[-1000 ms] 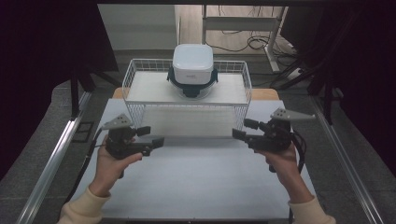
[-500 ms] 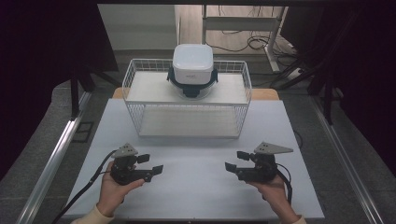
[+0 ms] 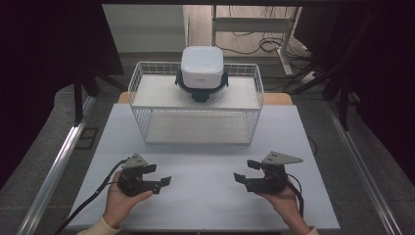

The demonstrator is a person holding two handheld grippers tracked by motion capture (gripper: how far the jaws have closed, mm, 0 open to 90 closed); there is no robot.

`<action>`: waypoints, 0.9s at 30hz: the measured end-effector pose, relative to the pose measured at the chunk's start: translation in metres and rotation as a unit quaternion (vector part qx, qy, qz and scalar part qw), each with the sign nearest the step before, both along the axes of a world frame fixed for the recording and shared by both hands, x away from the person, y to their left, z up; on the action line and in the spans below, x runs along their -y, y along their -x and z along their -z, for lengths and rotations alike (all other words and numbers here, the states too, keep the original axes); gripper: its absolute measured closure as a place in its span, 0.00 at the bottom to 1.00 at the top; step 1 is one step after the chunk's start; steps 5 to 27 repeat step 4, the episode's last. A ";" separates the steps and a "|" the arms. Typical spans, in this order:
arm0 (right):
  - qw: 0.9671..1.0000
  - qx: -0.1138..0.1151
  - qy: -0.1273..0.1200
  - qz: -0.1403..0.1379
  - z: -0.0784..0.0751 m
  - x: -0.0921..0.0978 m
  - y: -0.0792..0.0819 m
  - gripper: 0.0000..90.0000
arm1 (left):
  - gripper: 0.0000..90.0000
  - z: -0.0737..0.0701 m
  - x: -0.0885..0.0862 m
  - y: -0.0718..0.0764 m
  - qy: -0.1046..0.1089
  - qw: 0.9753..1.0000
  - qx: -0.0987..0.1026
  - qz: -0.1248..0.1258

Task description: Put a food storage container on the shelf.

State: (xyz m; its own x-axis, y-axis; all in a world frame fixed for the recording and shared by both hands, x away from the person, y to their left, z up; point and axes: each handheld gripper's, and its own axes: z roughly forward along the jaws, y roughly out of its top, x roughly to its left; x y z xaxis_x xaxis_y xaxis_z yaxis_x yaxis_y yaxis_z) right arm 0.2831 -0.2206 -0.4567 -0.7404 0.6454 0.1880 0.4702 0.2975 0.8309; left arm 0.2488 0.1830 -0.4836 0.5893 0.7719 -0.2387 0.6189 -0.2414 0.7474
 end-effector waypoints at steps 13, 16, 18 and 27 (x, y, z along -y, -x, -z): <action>1.000 0.004 0.014 0.005 0.003 0.000 -0.001 0.25 | 0.25 0.003 0.001 -0.001 -0.018 1.000 0.004 -0.003; 1.000 0.004 0.014 0.005 0.003 0.000 -0.001 0.25 | 0.25 0.003 0.001 -0.001 -0.018 1.000 0.004 -0.003; 1.000 0.004 0.014 0.005 0.003 0.000 -0.001 0.25 | 0.25 0.003 0.001 -0.001 -0.018 1.000 0.004 -0.003; 1.000 0.004 0.014 0.005 0.003 0.000 -0.001 0.25 | 0.25 0.003 0.001 -0.001 -0.018 1.000 0.004 -0.003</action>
